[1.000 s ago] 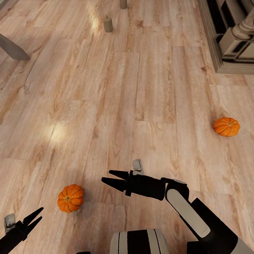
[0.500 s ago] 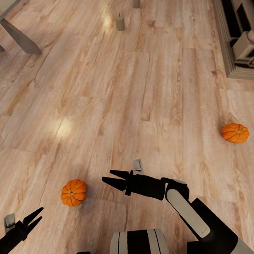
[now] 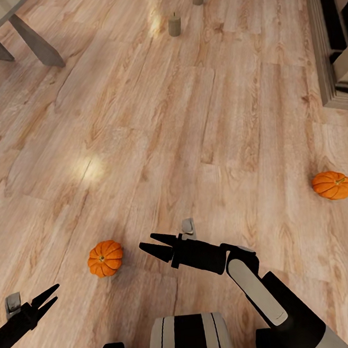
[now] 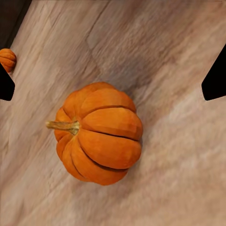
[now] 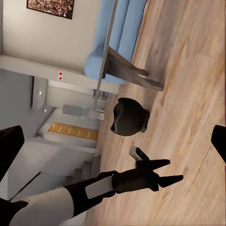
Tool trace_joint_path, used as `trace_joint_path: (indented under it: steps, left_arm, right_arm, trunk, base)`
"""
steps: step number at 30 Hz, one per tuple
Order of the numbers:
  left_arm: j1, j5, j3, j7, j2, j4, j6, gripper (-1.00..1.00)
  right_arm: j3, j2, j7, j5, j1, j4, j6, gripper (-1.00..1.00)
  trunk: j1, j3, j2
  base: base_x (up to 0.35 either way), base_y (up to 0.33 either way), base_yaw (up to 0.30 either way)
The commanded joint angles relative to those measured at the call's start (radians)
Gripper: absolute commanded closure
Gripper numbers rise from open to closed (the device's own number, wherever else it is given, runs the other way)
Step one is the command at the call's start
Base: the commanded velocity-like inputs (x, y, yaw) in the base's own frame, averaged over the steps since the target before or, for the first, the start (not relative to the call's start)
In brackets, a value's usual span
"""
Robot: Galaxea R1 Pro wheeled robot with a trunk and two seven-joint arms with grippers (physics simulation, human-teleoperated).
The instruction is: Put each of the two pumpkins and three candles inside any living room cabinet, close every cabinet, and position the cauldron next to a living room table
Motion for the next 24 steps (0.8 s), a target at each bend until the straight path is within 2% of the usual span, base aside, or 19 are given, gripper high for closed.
trace_joint_path:
  steps: [1, 2, 4, 5, 6, 8, 9, 10, 15, 17, 20, 24]
  left_arm:
    - [-0.002, 0.001, 0.002, 0.001, 0.001, 0.000, 0.011, -1.00]
    - [-0.005, 0.003, 0.002, 0.010, 0.004, -0.004, 0.013, -1.00]
    - [-0.012, 0.012, 0.002, 0.043, 0.010, -0.058, 0.024, -1.00]
    - [-0.014, 0.015, 0.003, 0.059, 0.010, -0.086, 0.036, -1.00]
    - [-0.016, 0.018, 0.004, 0.086, 0.011, -0.117, 0.066, -1.00]
    - [-0.017, 0.019, 0.008, 0.130, 0.009, -0.140, 0.107, -1.00]
    - [-0.017, 0.019, 0.009, 0.143, 0.006, -0.147, 0.115, -1.00]
    - [-0.018, 0.019, 0.010, 0.155, 0.001, -0.151, 0.120, -1.00]
    - [-0.026, 0.017, 0.010, 0.250, -0.067, -0.167, 0.124, -1.00]
    - [-0.028, 0.016, 0.009, 0.278, -0.087, -0.170, 0.124, -1.00]
    - [-0.030, 0.016, 0.009, 0.304, -0.110, -0.174, 0.123, -1.00]
    - [-0.031, 0.016, 0.009, 0.330, -0.122, -0.198, 0.122, -1.00]
  right_arm:
    - [0.001, 0.000, -0.008, -0.007, -0.001, 0.002, 0.007, -1.00]
    - [-0.001, 0.001, -0.027, -0.004, -0.001, 0.006, 0.011, -1.00]
    - [-0.005, 0.014, -0.122, -0.005, -0.010, 0.009, 0.038, -1.00]
    - [-0.006, 0.025, -0.175, -0.007, -0.028, 0.009, 0.060, -1.00]
    - [-0.007, 0.046, -0.251, -0.009, -0.072, 0.010, 0.104, -1.00]
    - [-0.008, 0.076, -0.335, -0.002, -0.134, 0.010, 0.166, -1.00]
    - [-0.009, 0.083, -0.351, 0.001, -0.146, 0.008, 0.180, -1.00]
    - [-0.010, 0.087, -0.362, 0.002, -0.155, 0.008, 0.190, -1.00]
    - [-0.013, 0.091, -0.382, 0.008, -0.168, 0.011, 0.243, -1.00]
    - [-0.013, 0.090, -0.379, 0.009, -0.169, 0.012, 0.262, -1.00]
    - [-0.011, 0.087, -0.378, 0.009, -0.170, 0.001, 0.266, -1.00]
    - [-0.013, 0.086, -0.371, 0.009, -0.169, 0.000, 0.235, -1.00]
  trunk:
    - [0.000, -0.004, 0.000]
    - [0.001, -0.008, -0.001]
    - [0.002, -0.016, -0.001]
    - [0.002, -0.020, -0.001]
    - [0.003, -0.024, -0.002]
    - [0.003, -0.032, -0.002]
    - [0.004, -0.035, -0.002]
    - [0.004, -0.039, -0.003]
    - [0.007, -0.059, -0.004]
    - [0.007, -0.059, -0.004]
    - [0.007, -0.059, -0.004]
    - [0.007, -0.059, -0.004]
  base:
    - [0.000, 0.000, 0.001]
    - [0.000, 0.000, 0.000]
    - [0.000, 0.000, 0.000]
    - [0.000, 0.000, 0.000]
    - [0.000, 0.000, 0.000]
    - [0.000, 0.000, 0.000]
    - [0.000, 0.000, 0.000]
    - [0.000, 0.000, 0.000]
    - [0.000, 0.000, 0.000]
    - [0.000, 0.000, 0.000]
    - [0.000, 0.000, 0.000]
    - [0.000, 0.000, 0.000]
